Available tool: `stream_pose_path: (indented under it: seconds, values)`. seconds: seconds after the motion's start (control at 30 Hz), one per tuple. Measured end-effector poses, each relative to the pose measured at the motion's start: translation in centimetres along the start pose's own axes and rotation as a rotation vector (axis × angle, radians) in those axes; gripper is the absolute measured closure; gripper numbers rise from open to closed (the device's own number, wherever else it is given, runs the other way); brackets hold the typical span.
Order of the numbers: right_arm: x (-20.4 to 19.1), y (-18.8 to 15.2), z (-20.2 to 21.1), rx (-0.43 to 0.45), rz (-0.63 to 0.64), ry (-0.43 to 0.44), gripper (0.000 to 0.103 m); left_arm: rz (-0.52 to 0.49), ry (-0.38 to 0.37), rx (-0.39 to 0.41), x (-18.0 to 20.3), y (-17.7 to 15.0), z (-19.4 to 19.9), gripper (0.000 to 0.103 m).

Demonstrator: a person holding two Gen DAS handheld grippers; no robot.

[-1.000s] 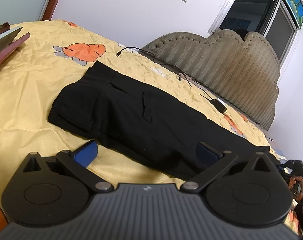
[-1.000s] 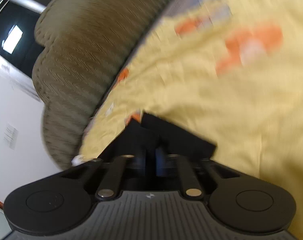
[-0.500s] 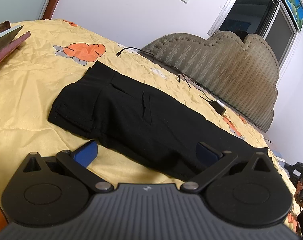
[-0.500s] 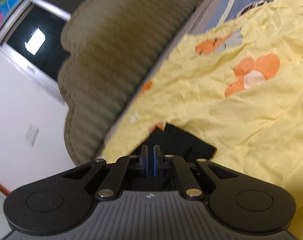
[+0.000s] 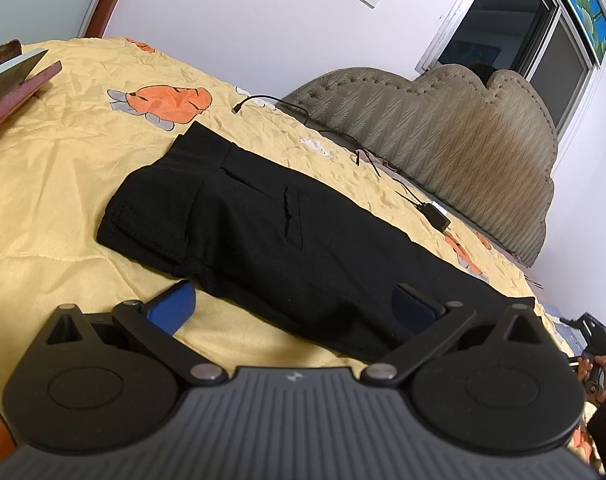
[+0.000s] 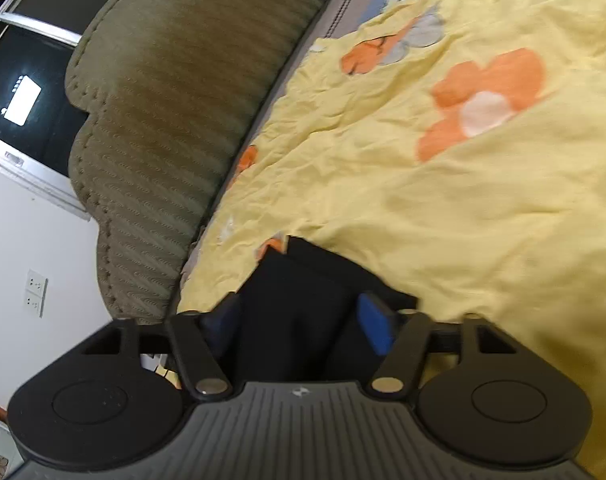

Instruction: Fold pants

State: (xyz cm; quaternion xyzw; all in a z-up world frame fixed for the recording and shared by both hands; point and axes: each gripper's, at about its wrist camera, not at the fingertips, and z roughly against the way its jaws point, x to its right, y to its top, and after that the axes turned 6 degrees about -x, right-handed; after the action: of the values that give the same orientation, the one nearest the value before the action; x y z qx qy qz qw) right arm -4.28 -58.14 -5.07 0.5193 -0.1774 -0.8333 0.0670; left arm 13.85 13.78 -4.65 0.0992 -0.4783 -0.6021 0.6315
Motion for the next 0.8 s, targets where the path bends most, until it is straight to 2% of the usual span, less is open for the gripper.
stream_pose_path:
  seconds: [0.13, 0.33, 0.37, 0.4, 0.43, 0.5, 0.67, 0.8]
  values:
    - [0.4, -0.4, -1.5, -0.017, -0.085, 0.175, 0.029, 0.002, -0.001, 0.001, 0.0, -0.1, 0.0, 0.0]
    - [-0.5, -0.5, -2.6, 0.014, -0.049, 0.133, 0.031, 0.003, -0.003, 0.002, 0.0, -0.1, 0.0, 0.0]
    - [-0.7, -0.6, -2.5, 0.02, -0.038, 0.121, 0.046, 0.003, -0.002, 0.001, 0.0, 0.0, 0.0, 0.0]
    - [-1.1, -0.8, -2.5, 0.019, -0.004, 0.075, 0.077, 0.003, -0.003, 0.002, 0.0, 0.0, 0.0, 0.0]
    - [-1.6, -0.9, -2.7, -0.001, 0.048, 0.022, 0.087, 0.003, -0.003, 0.002, 0.0, -0.1, 0.0, 0.0]
    - [-1.8, -1.4, -3.0, -0.023, 0.114, -0.038, 0.095, 0.004, -0.003, 0.002, 0.1, -0.1, -0.1, 0.0]
    - [-1.8, -1.9, -1.7, 0.014, 0.151, -0.031, 0.097, 0.005, -0.004, 0.003, 0.0, -0.1, 0.0, 0.0]
    - [-1.6, -1.4, -0.1, 0.041, 0.126, 0.005, 0.098, 0.005, -0.004, 0.003, 0.0, -0.1, -0.1, 0.0]
